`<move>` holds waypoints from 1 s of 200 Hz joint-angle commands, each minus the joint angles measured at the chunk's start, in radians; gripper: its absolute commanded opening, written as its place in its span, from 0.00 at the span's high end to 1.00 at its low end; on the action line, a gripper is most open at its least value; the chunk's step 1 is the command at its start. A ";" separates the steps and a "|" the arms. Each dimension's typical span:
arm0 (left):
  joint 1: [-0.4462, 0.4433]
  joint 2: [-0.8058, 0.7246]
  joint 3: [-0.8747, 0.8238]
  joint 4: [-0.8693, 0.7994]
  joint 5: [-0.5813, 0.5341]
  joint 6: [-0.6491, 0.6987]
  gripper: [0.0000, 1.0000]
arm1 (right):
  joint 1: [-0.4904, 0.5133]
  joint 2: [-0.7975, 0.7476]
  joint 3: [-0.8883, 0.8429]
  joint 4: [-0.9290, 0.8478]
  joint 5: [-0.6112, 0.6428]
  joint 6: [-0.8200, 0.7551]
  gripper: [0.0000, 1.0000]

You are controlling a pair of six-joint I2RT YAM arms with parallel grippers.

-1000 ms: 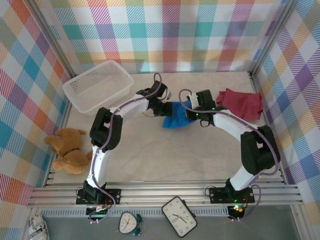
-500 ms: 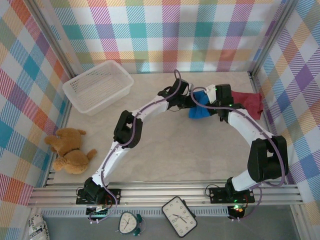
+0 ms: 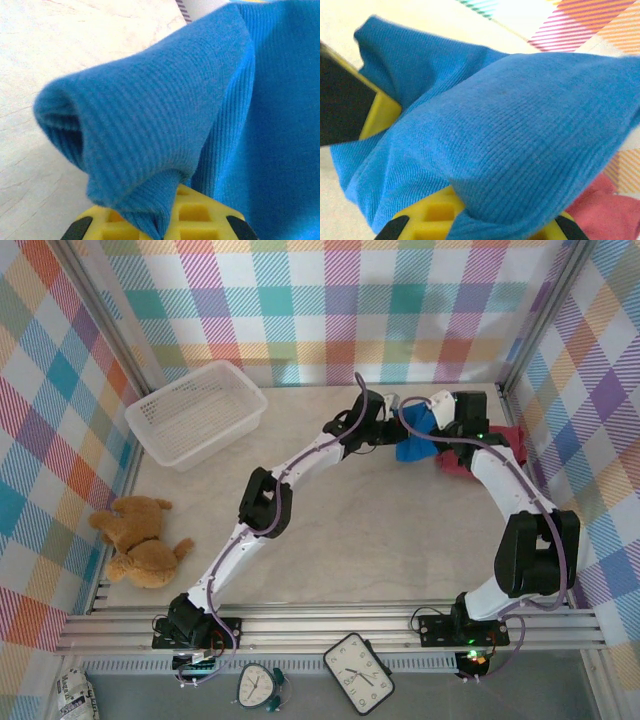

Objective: Fold and stack the tank tops

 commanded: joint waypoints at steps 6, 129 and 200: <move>-0.040 0.025 0.055 0.130 -0.009 -0.006 1.00 | -0.047 -0.002 0.050 0.001 -0.041 -0.060 1.00; -0.118 0.229 0.236 0.316 -0.137 -0.008 0.75 | -0.292 0.062 -0.044 0.049 -0.096 -0.108 1.00; -0.085 0.184 0.240 0.235 -0.108 -0.026 0.44 | -0.369 0.164 -0.044 0.038 -0.110 -0.040 0.96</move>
